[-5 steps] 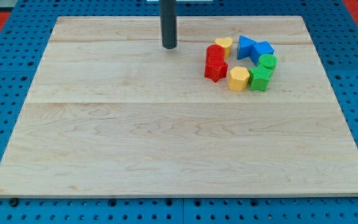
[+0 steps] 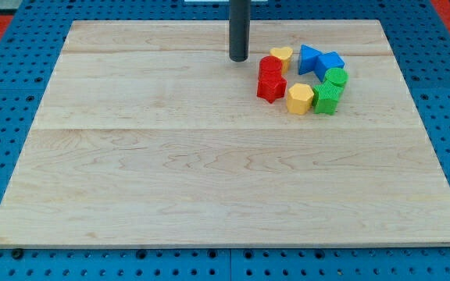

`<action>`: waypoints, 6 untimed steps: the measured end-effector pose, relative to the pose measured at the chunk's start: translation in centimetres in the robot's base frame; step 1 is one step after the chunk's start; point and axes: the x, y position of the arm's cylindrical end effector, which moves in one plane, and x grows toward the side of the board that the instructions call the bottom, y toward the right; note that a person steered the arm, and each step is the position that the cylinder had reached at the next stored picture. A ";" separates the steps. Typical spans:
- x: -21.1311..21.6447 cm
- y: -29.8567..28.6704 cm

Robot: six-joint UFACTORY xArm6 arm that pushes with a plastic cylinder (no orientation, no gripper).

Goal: Push the yellow heart close to the blue triangle

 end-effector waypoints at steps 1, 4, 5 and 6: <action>0.0 1.1; 0.0 4.5; 0.0 4.7; 0.0 4.7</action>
